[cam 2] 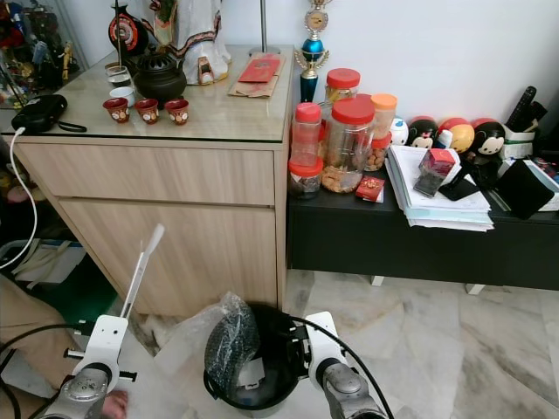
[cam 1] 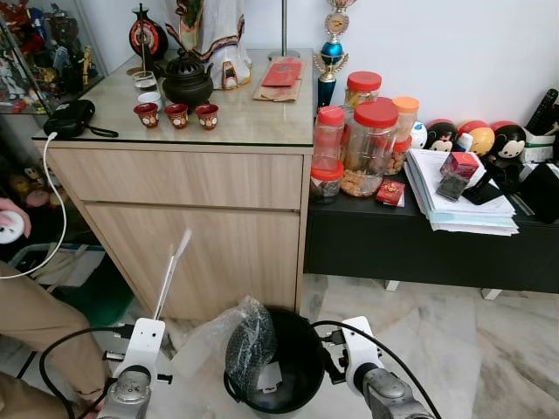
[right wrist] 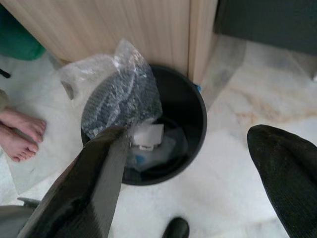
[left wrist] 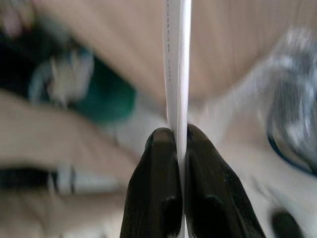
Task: Picking trash to rubbish bin
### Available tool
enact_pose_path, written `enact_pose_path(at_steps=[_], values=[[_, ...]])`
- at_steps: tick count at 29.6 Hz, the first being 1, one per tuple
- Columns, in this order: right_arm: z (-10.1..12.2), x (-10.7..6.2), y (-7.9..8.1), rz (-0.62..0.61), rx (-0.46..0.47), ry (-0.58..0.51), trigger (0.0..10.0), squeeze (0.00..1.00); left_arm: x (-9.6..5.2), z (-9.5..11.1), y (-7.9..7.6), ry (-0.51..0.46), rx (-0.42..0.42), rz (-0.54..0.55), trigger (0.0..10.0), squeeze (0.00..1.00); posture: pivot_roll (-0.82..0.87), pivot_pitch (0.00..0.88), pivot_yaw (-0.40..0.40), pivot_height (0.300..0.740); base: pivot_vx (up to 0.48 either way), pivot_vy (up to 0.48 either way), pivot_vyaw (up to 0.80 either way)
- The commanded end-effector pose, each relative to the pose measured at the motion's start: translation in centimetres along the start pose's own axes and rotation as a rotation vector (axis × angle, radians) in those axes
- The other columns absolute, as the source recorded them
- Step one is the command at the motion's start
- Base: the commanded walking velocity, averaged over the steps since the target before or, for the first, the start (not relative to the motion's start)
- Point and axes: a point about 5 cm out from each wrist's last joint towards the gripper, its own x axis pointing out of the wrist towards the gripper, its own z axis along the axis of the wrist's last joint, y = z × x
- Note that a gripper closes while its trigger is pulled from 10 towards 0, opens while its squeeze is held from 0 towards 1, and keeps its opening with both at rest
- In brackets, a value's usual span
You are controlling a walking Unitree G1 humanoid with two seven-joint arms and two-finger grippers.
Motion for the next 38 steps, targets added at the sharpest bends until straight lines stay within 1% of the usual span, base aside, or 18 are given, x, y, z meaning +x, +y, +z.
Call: enact_pose_path(at_steps=[1,2,4,7,8,9,11,14,16,19,21,23,24,25,28,31,35,38], values=[[1.7,0.3,0.0,0.010,-0.024,-0.060,10.0,0.00,0.4,1.8,0.3,-0.101,0.050,-0.008,10.0,0.00,0.04,0.049,0.009,0.740,0.000,0.000,0.00],[2.4,0.4,-0.1,0.018,-0.032,-0.086,10.0,0.00,0.6,3.5,0.1,-0.185,0.079,-0.039,10.0,0.00,0.04,0.049,0.009,0.740,0.000,0.000,0.00],[3.6,0.6,0.0,0.034,-0.045,-0.123,10.0,0.00,1.0,6.2,-0.4,-0.308,0.110,-0.080,10.0,0.00,0.04,0.050,0.009,0.740,0.000,0.000,0.00],[4.0,0.6,0.0,0.042,-0.044,-0.138,10.0,0.00,1.1,7.2,-0.6,-0.342,0.108,-0.087,10.0,0.00,0.04,0.050,0.009,0.740,0.000,0.000,0.00],[5.0,0.8,0.3,0.061,-0.068,-0.164,10.0,0.00,1.6,9.6,-1.6,-0.393,0.086,-0.134,10.0,0.00,0.03,0.053,0.004,0.740,0.000,0.000,0.00],[5.5,0.8,0.3,0.067,-0.078,-0.173,10.0,0.00,1.8,10.6,-2.1,-0.405,0.066,-0.162,10.0,0.00,0.03,0.054,0.004,0.740,0.000,0.000,0.00],[6.1,0.9,0.5,0.071,-0.102,-0.188,10.0,0.00,2.0,11.8,-3.3,-0.412,0.054,-0.226,10.0,0.00,0.02,0.057,0.004,0.740,0.000,0.000,0.00],[7.1,1.0,0.7,0.076,-0.102,-0.218,10.0,0.00,1.9,12.9,-6.0,-0.398,0.070,-0.367,10.0,0.00,0.02,0.061,0.006,0.740,0.000,0.000,0.00],[7.5,1.0,0.8,0.076,-0.101,-0.240,10.0,0.00,1.7,13.1,-7.4,-0.385,0.102,-0.418,10.0,0.00,0.01,0.068,0.008,0.740,0.000,0.000,0.00],[7.9,1.0,1.0,0.081,-0.101,-0.264,10.0,0.00,1.5,12.9,-8.6,-0.355,0.111,-0.451,10.0,0.00,0.00,0.081,0.010,0.740,0.000,0.000,0.00],[8.0,1.0,1.3,0.109,-0.106,-0.278,10.0,0.00,1.2,12.5,-9.9,-0.322,0.097,-0.491,10.0,0.00,-0.01,0.090,0.010,0.740,0.000,0.000,0.00],[7.9,1.0,1.4,0.119,-0.108,-0.279,10.0,0.00,1.1,12.4,-10.1,-0.315,0.096,-0.501,10.0,0.00,-0.01,0.092,0.010,0.740,0.000,0.000,0.00],[7.6,0.9,1.6,0.139,-0.138,-0.267,10.0,0.00,0.8,11.8,-10.9,-0.285,0.081,-0.525,10.0,0.00,-0.01,0.103,0.007,0.740,0.000,0.000,0.00],[7.4,0.9,1.6,0.143,-0.155,-0.260,10.0,0.00,0.7,11.4,-11.1,-0.272,0.077,-0.531,10.0,0.00,-0.01,0.103,0.007,0.740,0.000,0.000,0.00],[6.4,0.8,1.0,0.117,-0.192,-0.218,10.0,0.00,0.4,10.0,-11.5,-0.221,0.030,-0.541,10.0,0.00,-0.01,0.115,0.004,0.740,0.000,0.000,0.00],[6.0,0.8,0.7,0.110,-0.195,-0.204,10.0,0.00,0.2,9.2,-11.5,-0.202,0.026,-0.545,10.0,0.00,-0.01,0.122,0.001,0.740,0.000,0.000,0.00],[6.0,0.7,0.8,0.120,-0.195,-0.209,10.0,0.00,0.2,8.7,-11.3,-0.192,0.032,-0.542,10.0,0.00,0.00,0.126,0.002,0.740,0.000,0.000,0.00],[6.0,0.7,1.0,0.123,-0.192,-0.214,10.0,0.00,0.4,8.9,-11.0,-0.198,0.035,-0.536,10.0,0.00,0.00,0.126,0.004,0.740,0.000,0.000,0.00]])
